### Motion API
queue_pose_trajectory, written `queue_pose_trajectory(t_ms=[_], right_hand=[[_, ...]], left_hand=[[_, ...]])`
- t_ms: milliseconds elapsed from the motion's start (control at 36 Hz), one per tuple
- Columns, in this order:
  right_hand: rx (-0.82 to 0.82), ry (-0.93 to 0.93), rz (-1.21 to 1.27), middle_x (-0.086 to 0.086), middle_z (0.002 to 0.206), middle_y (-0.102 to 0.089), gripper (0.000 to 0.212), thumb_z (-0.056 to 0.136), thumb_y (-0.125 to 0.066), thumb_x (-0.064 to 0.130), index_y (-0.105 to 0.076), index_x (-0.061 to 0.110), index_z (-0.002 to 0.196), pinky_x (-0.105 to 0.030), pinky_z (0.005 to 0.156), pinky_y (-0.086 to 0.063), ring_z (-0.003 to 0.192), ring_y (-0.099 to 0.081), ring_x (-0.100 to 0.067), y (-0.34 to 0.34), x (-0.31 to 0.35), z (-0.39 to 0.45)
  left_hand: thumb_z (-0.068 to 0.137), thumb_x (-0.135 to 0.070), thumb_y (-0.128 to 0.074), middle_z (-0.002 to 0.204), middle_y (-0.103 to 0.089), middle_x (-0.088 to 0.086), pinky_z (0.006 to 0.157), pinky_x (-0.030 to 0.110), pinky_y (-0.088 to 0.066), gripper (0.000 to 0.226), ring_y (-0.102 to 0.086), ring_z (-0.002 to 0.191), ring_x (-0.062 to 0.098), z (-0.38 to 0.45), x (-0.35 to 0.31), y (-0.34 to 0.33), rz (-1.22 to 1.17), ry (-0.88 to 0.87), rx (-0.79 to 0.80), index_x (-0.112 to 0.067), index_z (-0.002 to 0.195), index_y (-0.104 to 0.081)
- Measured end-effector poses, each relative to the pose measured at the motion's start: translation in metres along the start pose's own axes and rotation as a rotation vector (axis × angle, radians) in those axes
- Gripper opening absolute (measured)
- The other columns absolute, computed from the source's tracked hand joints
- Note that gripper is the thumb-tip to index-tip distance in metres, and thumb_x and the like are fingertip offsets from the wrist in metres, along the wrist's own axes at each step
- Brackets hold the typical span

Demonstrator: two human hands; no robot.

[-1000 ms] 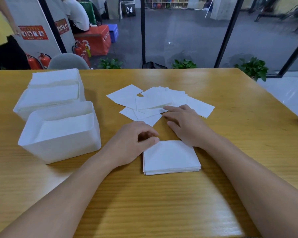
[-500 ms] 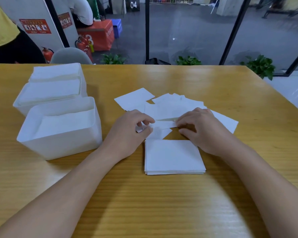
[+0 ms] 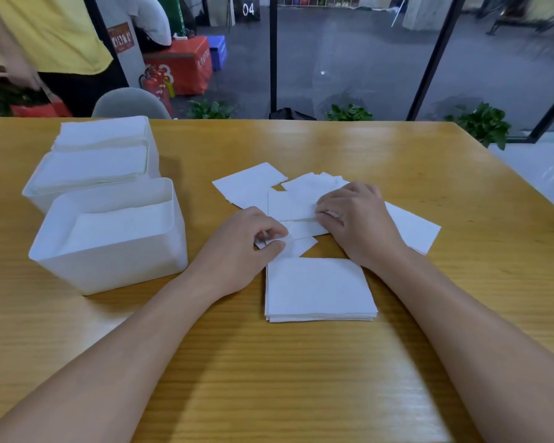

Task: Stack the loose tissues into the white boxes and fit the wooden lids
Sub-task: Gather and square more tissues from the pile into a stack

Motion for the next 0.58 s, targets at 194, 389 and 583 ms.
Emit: queue_pose_trajectory(t_ms=[194, 389, 583], right_hand=[[-0.016, -0.002, 0.029, 0.009, 0.104, -0.078, 0.013, 0.103, -0.068, 0.012, -0.076, 0.017, 0.094, -0.035, 0.100, -0.035, 0.106, -0.059, -0.024, 0.005, 0.000, 0.001], [0.057, 0.053, 0.013, 0.010, 0.078, -0.064, 0.013, 0.103, -0.068, 0.017, -0.069, 0.016, 0.090, -0.042, 0.106, -0.040, 0.083, -0.058, -0.021, -0.001, 0.010, 0.004], [0.008, 0.057, 0.033, 0.005, 0.092, -0.077, 0.018, 0.106, -0.066, 0.015, -0.076, 0.016, 0.092, -0.041, 0.109, -0.038, 0.096, -0.066, -0.023, 0.009, 0.013, 0.004]], left_hand=[[0.102, -0.036, -0.077, 0.105, -0.067, -0.019, 0.080, 0.015, -0.044, 0.014, -0.062, 0.101, 0.001, -0.002, -0.002, 0.005, -0.028, 0.002, -0.053, -0.038, 0.116, -0.079], [0.103, -0.036, -0.076, 0.105, -0.069, -0.018, 0.080, 0.008, -0.044, 0.013, -0.063, 0.103, 0.002, -0.004, -0.007, 0.004, 0.012, 0.006, -0.044, -0.037, 0.115, -0.079], [0.103, -0.036, -0.076, 0.105, -0.069, -0.020, 0.078, 0.013, -0.044, 0.013, -0.064, 0.104, 0.003, -0.005, -0.007, 0.009, -0.035, 0.015, -0.083, -0.038, 0.115, -0.079]])
Point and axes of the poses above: each hand's wrist, its own z-axis towards the middle knuckle, its own y-axis out of the back of the hand, x = y × z, the point moved 10 cm from there along z, towards the middle knuckle
